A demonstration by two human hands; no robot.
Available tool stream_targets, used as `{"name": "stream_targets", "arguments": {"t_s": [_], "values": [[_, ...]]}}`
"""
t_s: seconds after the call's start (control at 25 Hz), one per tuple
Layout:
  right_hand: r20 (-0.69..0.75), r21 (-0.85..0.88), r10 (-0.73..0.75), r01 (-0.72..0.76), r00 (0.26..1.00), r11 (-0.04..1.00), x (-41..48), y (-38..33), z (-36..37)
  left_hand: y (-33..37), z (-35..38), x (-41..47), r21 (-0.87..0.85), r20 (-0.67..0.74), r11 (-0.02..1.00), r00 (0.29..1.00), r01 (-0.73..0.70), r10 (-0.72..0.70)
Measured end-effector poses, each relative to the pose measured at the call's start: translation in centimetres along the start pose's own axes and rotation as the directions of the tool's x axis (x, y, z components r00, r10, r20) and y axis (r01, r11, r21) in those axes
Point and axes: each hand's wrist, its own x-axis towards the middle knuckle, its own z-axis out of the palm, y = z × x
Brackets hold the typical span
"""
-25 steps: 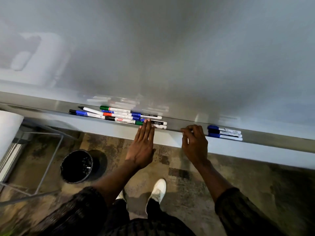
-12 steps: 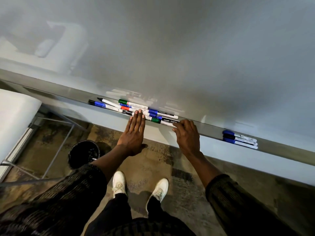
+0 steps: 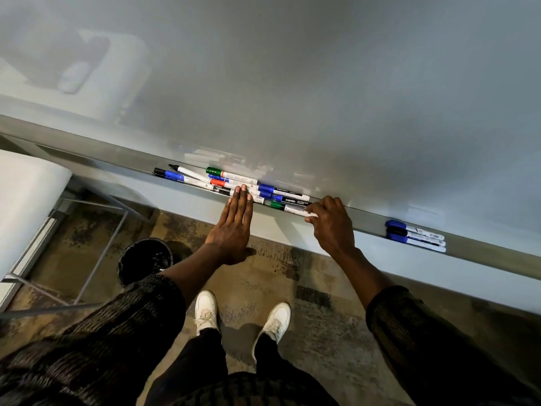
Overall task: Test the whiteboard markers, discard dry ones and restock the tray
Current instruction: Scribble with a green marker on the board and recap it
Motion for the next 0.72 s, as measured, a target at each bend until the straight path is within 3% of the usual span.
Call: {"name": "stream_targets", "arguments": {"t_s": [0.32, 0.48, 0.56, 0.64, 0.72], "values": [[-0.01, 0.26, 0.142, -0.134, 0.99, 0.956, -1.7, -1.2, -1.5, -0.3, 0.0, -0.1, -0.021, -0.036, 0.999, 0.999, -0.027, 0.026], [0.073, 0.532, 0.313, -0.303, 0.947, 0.791, -2.8, -3.8, -2.2, -0.1, -1.4, -0.8, -0.12, -0.062, 0.992, 0.998, -0.027, 0.02], [0.157, 0.609, 0.349, -0.369, 0.924, 0.702, -3.5, -5.4, -2.5, 0.3, -2.0, -1.7, -0.294, -0.174, 0.954, 0.985, -0.049, -0.003], [0.28, 0.683, 0.343, -0.437, 0.897, 0.585, -4.1, -6.9, -2.5, 1.2, -3.3, -3.2, -0.641, -0.236, 0.763, 0.967, -0.079, -0.098], [0.389, 0.757, 0.299, -0.488, 0.871, 0.435, -4.6, -8.5, -2.4, 2.2, -5.1, -4.8, -0.915, -0.131, 0.402, 0.96, -0.022, -0.246]]}}
